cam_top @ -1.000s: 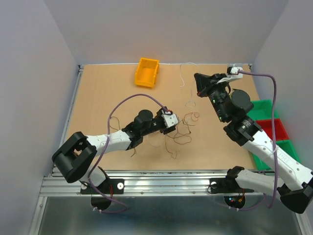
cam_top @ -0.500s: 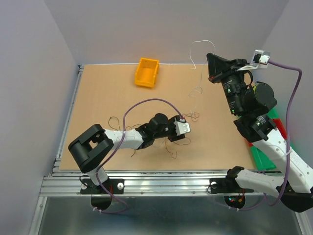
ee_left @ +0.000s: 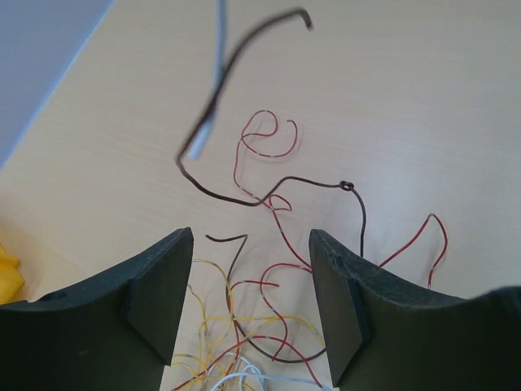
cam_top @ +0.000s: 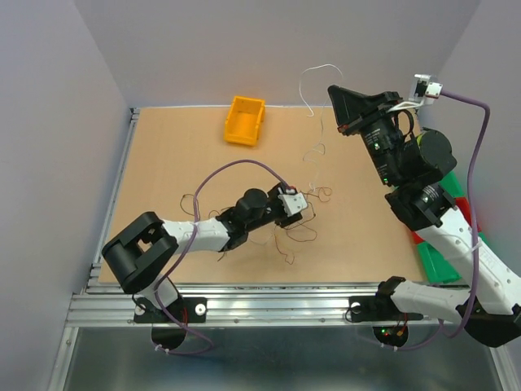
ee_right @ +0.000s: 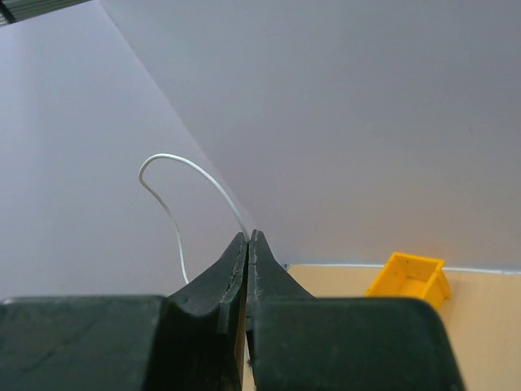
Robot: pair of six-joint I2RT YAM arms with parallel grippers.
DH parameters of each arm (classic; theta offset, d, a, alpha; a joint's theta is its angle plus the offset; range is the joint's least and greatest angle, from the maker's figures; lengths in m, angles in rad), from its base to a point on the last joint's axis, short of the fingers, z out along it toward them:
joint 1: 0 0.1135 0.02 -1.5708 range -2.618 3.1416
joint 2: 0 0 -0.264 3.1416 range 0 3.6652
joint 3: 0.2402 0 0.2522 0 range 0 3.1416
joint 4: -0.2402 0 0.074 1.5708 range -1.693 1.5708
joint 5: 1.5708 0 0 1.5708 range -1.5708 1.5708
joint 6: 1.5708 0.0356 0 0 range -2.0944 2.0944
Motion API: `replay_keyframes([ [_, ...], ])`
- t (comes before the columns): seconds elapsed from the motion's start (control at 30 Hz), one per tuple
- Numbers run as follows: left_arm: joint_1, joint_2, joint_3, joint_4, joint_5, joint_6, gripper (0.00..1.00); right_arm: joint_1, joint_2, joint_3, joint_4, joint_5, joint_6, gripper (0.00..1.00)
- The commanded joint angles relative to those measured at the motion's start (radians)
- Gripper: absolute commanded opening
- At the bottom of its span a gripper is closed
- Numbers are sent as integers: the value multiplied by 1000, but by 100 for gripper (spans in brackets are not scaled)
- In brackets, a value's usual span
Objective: Untangle the cables
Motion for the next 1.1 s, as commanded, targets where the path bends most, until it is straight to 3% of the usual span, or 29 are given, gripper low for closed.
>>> replay_keyframes([
  [0.0, 11, -77, -45, 190, 48, -56, 70, -5, 20, 77, 36, -78, 53, 1],
  [0.13, 11, -40, -57, 322, 76, -79, 72, -5, 36, 85, 45, -96, 70, 1],
  [0.27, 14, 58, 66, 292, 0, -97, 68, -5, 49, 91, 50, -92, 75, 0],
  [0.47, 16, 102, 106, 283, 62, -93, 45, -5, 33, 104, 50, -86, 69, 1],
  [0.57, 18, 127, 134, 246, 15, -79, 21, -5, 20, 120, 51, -50, 56, 1],
  [0.73, 19, 176, 165, 204, -22, -67, 21, -5, 23, 190, 56, 11, 0, 1],
  [1.07, 82, 222, 224, 125, -73, -122, 20, -5, -19, 210, 149, 350, -213, 1],
])
